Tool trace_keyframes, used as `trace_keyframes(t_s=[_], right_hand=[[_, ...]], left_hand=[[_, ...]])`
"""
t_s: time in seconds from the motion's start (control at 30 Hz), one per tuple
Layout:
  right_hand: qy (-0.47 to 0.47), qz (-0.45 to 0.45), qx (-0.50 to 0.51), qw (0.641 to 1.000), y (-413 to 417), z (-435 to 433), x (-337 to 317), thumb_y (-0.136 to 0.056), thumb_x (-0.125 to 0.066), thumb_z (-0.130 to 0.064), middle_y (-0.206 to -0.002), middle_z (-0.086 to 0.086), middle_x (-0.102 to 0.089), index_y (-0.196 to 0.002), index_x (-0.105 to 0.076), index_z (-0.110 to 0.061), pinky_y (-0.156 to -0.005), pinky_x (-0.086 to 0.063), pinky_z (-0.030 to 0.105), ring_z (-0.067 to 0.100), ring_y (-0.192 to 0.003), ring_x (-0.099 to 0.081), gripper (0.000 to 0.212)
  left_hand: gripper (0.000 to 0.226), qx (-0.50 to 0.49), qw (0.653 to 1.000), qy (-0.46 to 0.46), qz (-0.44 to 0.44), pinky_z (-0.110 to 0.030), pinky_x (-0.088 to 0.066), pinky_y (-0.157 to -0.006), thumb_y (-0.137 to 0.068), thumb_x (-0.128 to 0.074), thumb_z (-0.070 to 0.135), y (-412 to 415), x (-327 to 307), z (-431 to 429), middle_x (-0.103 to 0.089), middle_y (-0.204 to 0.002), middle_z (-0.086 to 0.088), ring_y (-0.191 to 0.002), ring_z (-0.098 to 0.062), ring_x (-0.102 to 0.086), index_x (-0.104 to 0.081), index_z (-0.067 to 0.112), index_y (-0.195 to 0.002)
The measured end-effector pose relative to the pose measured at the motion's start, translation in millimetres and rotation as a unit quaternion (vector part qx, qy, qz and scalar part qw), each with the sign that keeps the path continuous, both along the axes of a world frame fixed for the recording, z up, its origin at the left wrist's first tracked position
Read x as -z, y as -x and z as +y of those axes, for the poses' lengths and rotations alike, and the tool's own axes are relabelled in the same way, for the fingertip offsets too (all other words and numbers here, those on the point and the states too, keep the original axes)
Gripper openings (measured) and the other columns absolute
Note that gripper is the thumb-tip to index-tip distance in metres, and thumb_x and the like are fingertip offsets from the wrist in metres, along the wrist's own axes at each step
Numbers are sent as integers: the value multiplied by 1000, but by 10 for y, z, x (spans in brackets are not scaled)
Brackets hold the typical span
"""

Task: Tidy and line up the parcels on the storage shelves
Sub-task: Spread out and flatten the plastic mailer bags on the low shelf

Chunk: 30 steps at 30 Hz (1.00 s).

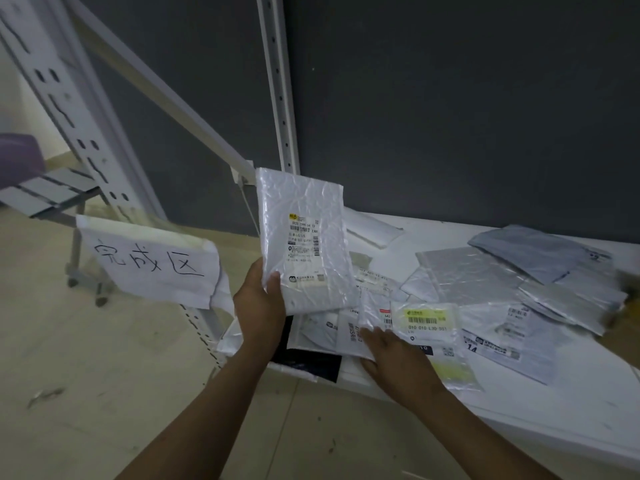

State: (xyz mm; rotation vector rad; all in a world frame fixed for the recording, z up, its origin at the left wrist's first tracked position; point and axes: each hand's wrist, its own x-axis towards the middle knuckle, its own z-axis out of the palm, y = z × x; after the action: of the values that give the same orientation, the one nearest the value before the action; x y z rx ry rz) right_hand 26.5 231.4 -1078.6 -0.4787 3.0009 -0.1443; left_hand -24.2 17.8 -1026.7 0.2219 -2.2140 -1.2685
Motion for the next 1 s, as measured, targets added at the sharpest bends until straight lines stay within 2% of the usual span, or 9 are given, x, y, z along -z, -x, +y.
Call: trace_keyframes(t_s=[0.1,0.23,0.33,0.47,0.57,0.67,0.77,0.9,1.0], right_hand=[[-8,-30,-3,1000,-1,6,-41,-74,10,-81,-151,6,-36,-152,-23,-22,-98,-44,34,22,-134,-39,102],[55,1,28,998,48,-36,15,-95,-27,-63,-144,8,-44,-149,-33,-20,-97,-44,34,24,-129,-45,69],[63,40,40,996,91,-135,87,-89,-27,-70,-126,9,-56,-139,-45,-15,-84,-49,36,26,-113,-55,77],[33,44,37,998,78,-173,79,-97,-42,-51,-126,7,-55,-143,-35,-19,-79,-50,32,23,-110,-56,56],[94,61,87,990,94,-57,24,-101,-41,-28,-122,8,-61,-145,-35,-20,-78,-50,32,24,-101,-63,45],[233,77,177,953,149,150,-56,-99,-46,-17,-108,14,-68,-144,-43,-17,-75,-51,34,29,-92,-65,45],[338,89,228,909,173,321,-128,-97,-48,-6,-106,19,-67,-142,-46,-11,-71,-44,30,26,-88,-62,46],[388,109,281,871,188,450,-152,-98,-46,-8,-112,17,-66,-143,-45,-14,-73,-37,25,27,-93,-62,45],[400,113,302,858,183,493,-135,-99,-45,-12,-109,16,-67,-142,-45,-15,-72,-38,27,29,-92,-62,43]], left_hand=[[27,-5,1000,-12,-13,-20,-40,-68,-96,-54,15,-8,-4,-23,-64,-94,2,-84,-14,-58,-61,8,-121],[27,1,1000,-27,-16,-28,-47,-74,-96,-53,15,-29,5,-41,-65,-96,1,-88,-19,-62,-61,11,-121],[28,4,999,-27,-20,-30,-48,-76,-97,-52,17,-31,25,-84,-67,-99,-1,-90,-20,-63,-60,11,-123],[25,-9,997,-66,-31,-40,-54,-81,-97,-52,22,-17,40,-166,-67,-103,-2,-93,-22,-64,-59,15,-120],[27,-23,991,-123,-42,-34,-47,-86,-99,-49,20,-31,-20,-203,-60,-108,-1,-99,-21,-58,-53,13,-125],[33,-33,985,-155,-70,-38,-46,-94,-99,-48,18,-16,-6,-205,-59,-115,-5,-104,-23,-56,-50,10,-131],[30,-24,988,-78,-130,-32,-44,-81,-95,-51,18,25,118,-143,-64,-111,-13,-101,-30,-59,-57,7,-122],[38,11,987,-5,-163,-26,-34,-74,-86,-49,26,27,259,12,-66,-105,-18,-96,-32,-59,-62,1,-112],[24,1,982,-5,-186,-28,-34,-74,-91,-54,11,47,325,80,-66,-106,-19,-97,-32,-59,-63,0,-110]])
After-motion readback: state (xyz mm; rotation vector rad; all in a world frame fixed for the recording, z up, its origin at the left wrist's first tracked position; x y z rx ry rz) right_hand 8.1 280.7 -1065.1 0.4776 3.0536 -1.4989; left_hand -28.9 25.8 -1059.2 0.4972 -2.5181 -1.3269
